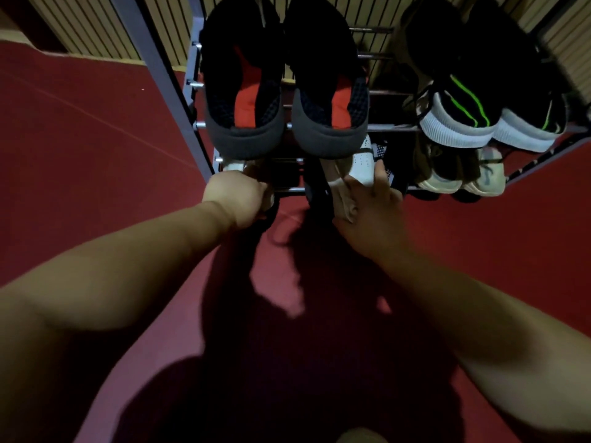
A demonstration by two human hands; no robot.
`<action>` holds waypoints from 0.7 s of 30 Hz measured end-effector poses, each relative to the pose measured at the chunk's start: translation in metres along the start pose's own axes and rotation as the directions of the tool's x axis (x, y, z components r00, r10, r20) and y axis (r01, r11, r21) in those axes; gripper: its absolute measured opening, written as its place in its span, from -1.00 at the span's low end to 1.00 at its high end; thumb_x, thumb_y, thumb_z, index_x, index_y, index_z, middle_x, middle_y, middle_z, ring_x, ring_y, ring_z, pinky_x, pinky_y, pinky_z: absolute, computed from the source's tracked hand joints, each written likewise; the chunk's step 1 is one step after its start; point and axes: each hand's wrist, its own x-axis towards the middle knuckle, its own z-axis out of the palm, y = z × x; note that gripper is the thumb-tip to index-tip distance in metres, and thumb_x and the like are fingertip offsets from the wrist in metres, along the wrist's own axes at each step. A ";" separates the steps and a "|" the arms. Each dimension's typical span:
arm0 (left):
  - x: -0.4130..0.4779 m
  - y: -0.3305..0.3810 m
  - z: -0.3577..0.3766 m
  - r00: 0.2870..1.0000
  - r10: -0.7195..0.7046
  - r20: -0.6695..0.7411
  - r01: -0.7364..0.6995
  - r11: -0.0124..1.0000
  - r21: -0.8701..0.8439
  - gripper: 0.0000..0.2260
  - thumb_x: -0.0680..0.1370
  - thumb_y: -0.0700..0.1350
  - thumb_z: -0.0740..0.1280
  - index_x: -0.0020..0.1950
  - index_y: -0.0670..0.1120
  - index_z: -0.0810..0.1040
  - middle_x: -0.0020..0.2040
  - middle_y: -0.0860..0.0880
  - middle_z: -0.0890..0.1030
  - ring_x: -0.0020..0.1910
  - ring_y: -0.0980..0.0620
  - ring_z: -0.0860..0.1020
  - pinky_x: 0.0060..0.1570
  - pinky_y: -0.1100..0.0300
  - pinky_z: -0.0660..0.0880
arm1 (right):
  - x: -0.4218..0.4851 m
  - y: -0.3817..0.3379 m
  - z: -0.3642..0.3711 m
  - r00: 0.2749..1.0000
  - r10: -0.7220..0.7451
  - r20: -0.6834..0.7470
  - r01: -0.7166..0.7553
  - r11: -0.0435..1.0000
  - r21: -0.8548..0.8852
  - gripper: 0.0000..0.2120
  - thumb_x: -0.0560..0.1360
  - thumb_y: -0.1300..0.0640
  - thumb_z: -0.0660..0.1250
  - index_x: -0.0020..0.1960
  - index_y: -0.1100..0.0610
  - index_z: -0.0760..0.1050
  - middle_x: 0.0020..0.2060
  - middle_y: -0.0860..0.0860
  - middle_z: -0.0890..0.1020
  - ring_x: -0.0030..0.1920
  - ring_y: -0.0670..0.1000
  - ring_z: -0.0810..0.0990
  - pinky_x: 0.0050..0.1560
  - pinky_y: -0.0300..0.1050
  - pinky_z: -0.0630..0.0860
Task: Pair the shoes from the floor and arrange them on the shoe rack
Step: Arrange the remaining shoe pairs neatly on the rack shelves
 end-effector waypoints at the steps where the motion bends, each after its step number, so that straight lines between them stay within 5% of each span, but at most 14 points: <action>1: 0.001 0.001 0.000 1.000 -0.008 -0.017 0.009 1.000 0.027 -0.74 0.58 0.05 0.19 0.15 -0.03 0.55 0.06 -0.10 0.59 0.06 -0.17 0.53 -0.16 0.13 0.34 | 0.000 -0.003 -0.003 1.000 -0.010 -0.008 0.010 1.000 -0.005 -0.32 0.33 -0.17 0.35 0.39 -0.08 0.23 0.50 0.17 0.00 0.39 0.28 0.25 0.28 0.16 0.33; 5: 0.003 -0.002 0.005 0.994 0.065 -0.093 -0.040 0.968 0.247 -0.74 0.57 0.02 0.17 0.13 0.02 0.59 0.17 0.01 0.58 0.23 -0.11 0.44 0.13 0.12 0.33 | 0.003 -0.027 -0.004 1.000 -0.014 -0.022 0.013 1.000 -0.008 -0.37 0.42 -0.16 0.31 0.42 0.03 0.29 0.48 0.22 0.15 0.32 0.32 0.30 0.23 0.18 0.33; 8: 0.003 -0.006 0.005 0.981 0.106 -0.159 -0.062 0.963 0.262 -0.66 0.54 0.08 0.19 0.29 0.08 0.50 0.39 0.03 0.39 0.41 -0.14 0.22 0.39 -0.03 0.10 | 0.023 -0.061 0.005 1.000 -0.008 0.012 0.008 1.000 0.003 -0.41 0.44 -0.21 0.13 0.36 0.10 0.38 0.31 0.25 0.40 0.28 0.32 0.37 0.22 0.17 0.32; 12: -0.002 -0.015 0.003 1.000 -0.001 0.014 -0.002 0.967 0.254 -0.48 0.52 0.30 0.13 0.41 0.09 0.35 0.48 -0.01 0.23 0.49 -0.06 0.09 0.44 -0.03 -0.07 | 0.036 -0.094 0.015 0.986 0.099 0.130 -0.124 0.972 0.200 -0.39 0.50 -0.21 0.23 0.47 -0.01 0.20 0.43 0.09 0.31 0.38 0.26 0.24 0.32 0.05 0.31; 14: 0.000 -0.018 0.003 0.994 -0.036 0.100 0.010 0.970 0.243 -0.40 0.51 0.33 0.12 0.46 0.06 0.28 0.51 -0.03 0.16 0.50 -0.04 0.07 0.45 0.01 -0.10 | 0.034 -0.100 0.022 0.992 0.072 0.106 -0.093 0.974 0.207 -0.47 0.51 -0.18 0.23 0.38 0.06 0.30 0.36 0.07 0.38 0.32 0.26 0.30 0.27 0.05 0.33; 21: 0.005 -0.018 0.004 0.986 -0.056 0.160 0.012 0.964 0.265 -0.30 0.51 0.34 0.09 0.51 -0.06 0.16 0.53 -0.09 0.10 0.51 -0.04 0.06 0.46 0.04 -0.12 | 0.034 -0.095 0.033 0.973 -0.011 0.232 0.029 0.997 -0.074 -0.60 0.55 -0.18 0.15 0.30 -0.02 0.37 0.53 0.01 0.01 0.39 0.32 0.13 0.29 0.20 0.24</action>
